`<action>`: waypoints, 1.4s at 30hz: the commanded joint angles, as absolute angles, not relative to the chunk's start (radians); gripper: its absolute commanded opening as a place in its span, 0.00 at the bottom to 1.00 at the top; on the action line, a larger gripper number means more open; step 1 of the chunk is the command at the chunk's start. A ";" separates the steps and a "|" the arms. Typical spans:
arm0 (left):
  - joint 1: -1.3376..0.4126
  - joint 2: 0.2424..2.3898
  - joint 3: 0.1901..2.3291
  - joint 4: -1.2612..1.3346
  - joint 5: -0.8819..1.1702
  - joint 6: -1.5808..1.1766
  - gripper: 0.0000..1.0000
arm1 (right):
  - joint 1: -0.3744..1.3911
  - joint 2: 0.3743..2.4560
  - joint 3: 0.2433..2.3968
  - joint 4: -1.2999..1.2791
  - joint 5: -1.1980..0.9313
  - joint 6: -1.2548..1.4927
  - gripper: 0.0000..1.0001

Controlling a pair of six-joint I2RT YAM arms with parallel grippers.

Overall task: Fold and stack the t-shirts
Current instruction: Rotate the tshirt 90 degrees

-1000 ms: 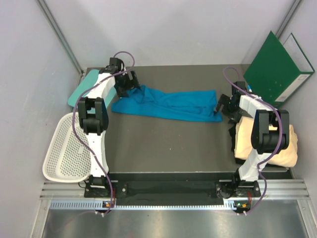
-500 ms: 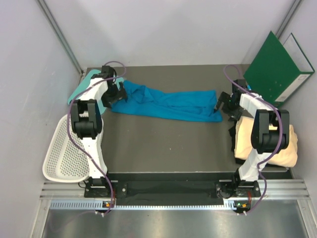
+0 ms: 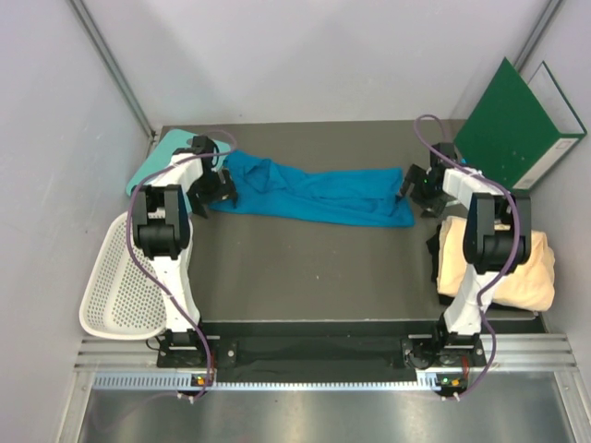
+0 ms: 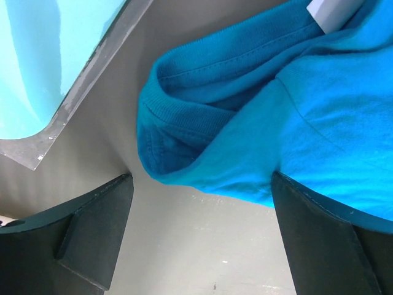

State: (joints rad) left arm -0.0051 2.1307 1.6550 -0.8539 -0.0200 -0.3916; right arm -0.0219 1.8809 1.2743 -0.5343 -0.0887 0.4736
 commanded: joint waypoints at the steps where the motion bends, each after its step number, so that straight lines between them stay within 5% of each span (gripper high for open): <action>1: -0.006 2.103 1.637 -0.851 -0.006 -0.408 0.99 | -0.015 1.988 1.383 -0.439 -0.147 0.499 0.88; 4: -0.006 2.118 1.640 -0.850 -0.005 -0.417 0.99 | -0.008 2.048 1.453 -0.460 -0.172 0.505 0.72; 8: -0.006 2.154 1.672 -0.859 -0.012 -0.436 0.99 | 0.049 2.092 1.508 -0.546 -0.196 0.508 0.17; 11: -0.008 2.187 1.724 -0.868 -0.020 -0.446 0.99 | 0.072 2.076 1.490 -0.616 -0.166 0.485 0.00; 21: -0.044 2.368 2.020 -0.877 -0.005 -0.472 0.99 | 0.118 1.769 1.086 -0.701 -0.181 0.491 0.00; 28: -0.072 2.508 2.225 -0.784 0.146 -0.529 0.99 | 0.319 1.521 0.890 -0.794 -0.233 0.615 0.00; 30: -0.075 2.540 2.267 -0.741 0.226 -0.548 0.99 | 0.400 1.493 0.877 -0.833 -0.250 0.632 0.04; 31: -0.078 2.572 2.310 -0.729 0.256 -0.558 0.99 | 0.423 1.476 0.882 -0.853 -0.250 0.637 0.14; 32: -0.081 2.589 2.330 -0.715 0.280 -0.561 0.99 | 0.442 1.471 0.890 -0.871 -0.241 0.637 0.41; 34: -0.083 2.615 2.370 -0.692 0.345 -0.563 0.99 | 0.486 1.451 0.934 -0.936 -0.215 0.617 0.72; 37: -0.080 2.570 2.332 -0.686 0.353 -0.536 0.99 | 0.495 1.421 1.038 -1.006 -0.138 0.571 0.99; 42: -0.058 2.343 2.105 -0.629 0.338 -0.496 0.99 | 0.485 1.451 1.222 -0.960 -0.022 0.491 1.00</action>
